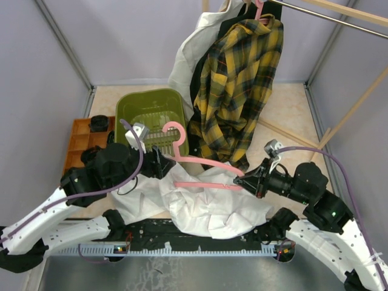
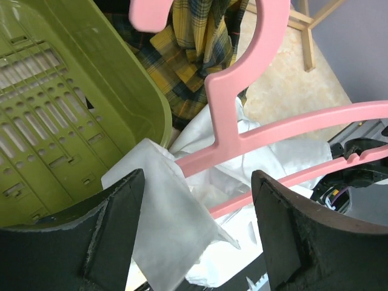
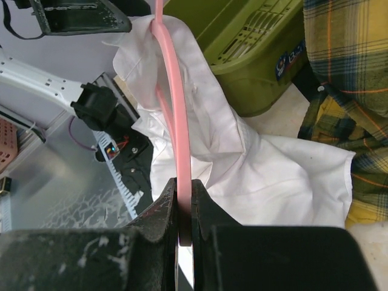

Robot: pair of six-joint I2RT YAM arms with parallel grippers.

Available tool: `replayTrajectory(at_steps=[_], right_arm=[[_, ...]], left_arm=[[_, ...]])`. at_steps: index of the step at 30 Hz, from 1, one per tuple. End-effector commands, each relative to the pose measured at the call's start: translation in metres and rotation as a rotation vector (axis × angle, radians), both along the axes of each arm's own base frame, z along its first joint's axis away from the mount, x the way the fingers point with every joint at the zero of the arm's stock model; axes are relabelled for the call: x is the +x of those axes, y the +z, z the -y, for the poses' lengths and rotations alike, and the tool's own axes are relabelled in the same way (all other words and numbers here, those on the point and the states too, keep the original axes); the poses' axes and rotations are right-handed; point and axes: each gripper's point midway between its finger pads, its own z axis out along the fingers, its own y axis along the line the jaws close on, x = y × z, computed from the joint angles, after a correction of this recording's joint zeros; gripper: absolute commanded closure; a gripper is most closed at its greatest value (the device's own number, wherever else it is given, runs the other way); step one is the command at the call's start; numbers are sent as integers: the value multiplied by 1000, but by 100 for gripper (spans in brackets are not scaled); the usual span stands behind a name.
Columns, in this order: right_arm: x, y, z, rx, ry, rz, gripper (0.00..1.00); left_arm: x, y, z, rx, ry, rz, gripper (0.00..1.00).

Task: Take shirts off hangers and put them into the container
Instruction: Remove the shirt from the hanger.

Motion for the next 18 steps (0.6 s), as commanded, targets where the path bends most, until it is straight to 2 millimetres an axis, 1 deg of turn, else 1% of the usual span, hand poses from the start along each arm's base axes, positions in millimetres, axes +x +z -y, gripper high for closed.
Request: replayTrajectory(at_steps=[1,4,6,8,10,11,12,13,14,16,18], right_arm=[[8,29,13,48,-94,65,100],[3,35,21,45,-108,80,100],[-3,40,25,50,-99,99,100],[-10,45,28,58,-83,117,100],[-15,47,34,50,-86,120,100],[-18,47,36,46,-85,121,100],[-21,47,38,39,-80,124,100],[-23,47,41,30,-81,123,100],[-24,46,44,21,-89,122,100],[-26,48,52,13,-116,132,100],[-29,52,61,13,-141,144,100]], left_arm=[[0,2,-16,77,27,2,24],[0,-5,-20,125,39,-23,26],[-1,-12,-19,149,32,-40,30],[-1,-16,-16,161,20,-47,45],[2,-20,-17,172,36,-58,55],[3,-21,-17,176,46,-62,63],[5,-22,-17,180,54,-65,71],[6,-26,-22,197,80,-77,81],[7,-29,-25,208,107,-85,90],[8,-29,-31,207,139,-86,100],[10,-27,-41,201,196,-89,100]])
